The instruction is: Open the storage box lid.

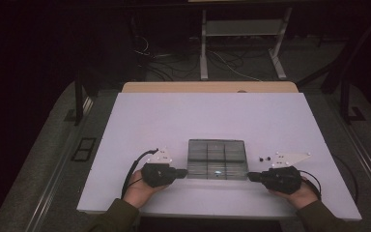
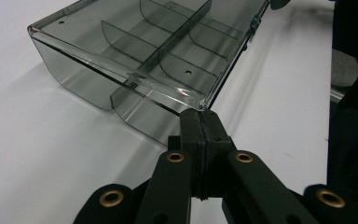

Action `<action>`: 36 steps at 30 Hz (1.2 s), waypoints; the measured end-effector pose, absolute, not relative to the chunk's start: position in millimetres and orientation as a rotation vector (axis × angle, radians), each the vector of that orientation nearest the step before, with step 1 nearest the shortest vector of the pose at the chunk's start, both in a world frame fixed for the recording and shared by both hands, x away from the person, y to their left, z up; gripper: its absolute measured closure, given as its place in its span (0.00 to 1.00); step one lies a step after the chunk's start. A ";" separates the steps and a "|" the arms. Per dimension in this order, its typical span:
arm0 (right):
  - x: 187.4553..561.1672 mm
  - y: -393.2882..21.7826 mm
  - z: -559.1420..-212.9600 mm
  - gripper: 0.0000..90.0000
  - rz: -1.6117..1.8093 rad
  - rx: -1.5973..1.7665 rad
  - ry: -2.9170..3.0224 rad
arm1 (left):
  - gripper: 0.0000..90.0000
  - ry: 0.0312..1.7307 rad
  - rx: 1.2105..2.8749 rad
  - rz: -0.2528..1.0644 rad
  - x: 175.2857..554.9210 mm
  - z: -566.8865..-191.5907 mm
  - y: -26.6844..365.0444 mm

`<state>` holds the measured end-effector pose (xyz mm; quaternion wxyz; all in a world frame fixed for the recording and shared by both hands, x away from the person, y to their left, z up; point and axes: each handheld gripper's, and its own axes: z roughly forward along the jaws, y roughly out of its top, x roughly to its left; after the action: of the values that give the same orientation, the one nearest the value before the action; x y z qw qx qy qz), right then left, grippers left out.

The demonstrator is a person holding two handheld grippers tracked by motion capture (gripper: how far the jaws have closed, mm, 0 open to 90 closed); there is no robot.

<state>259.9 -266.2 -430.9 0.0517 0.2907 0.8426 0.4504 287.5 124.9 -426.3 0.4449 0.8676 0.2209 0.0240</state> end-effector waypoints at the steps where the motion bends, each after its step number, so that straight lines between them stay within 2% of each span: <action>1: 259.9 -266.4 -430.7 0.99 1.371 0.885 2.563 | 0.99 0.551 2.149 0.057 287.3 -426.5 124.9; 22: 265.7 -266.3 -427.6 0.99 1.418 0.901 2.526 | 0.99 0.564 2.093 0.041 296.3 -424.3 123.9; 36: 281.3 -248.1 -424.6 0.99 1.424 0.863 2.552 | 0.99 0.539 2.072 0.036 305.8 -421.7 117.2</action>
<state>281.3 -248.1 -424.6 0.0473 0.2828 0.8366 0.4668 305.8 117.2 -421.7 0.4796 0.8491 0.2209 0.0146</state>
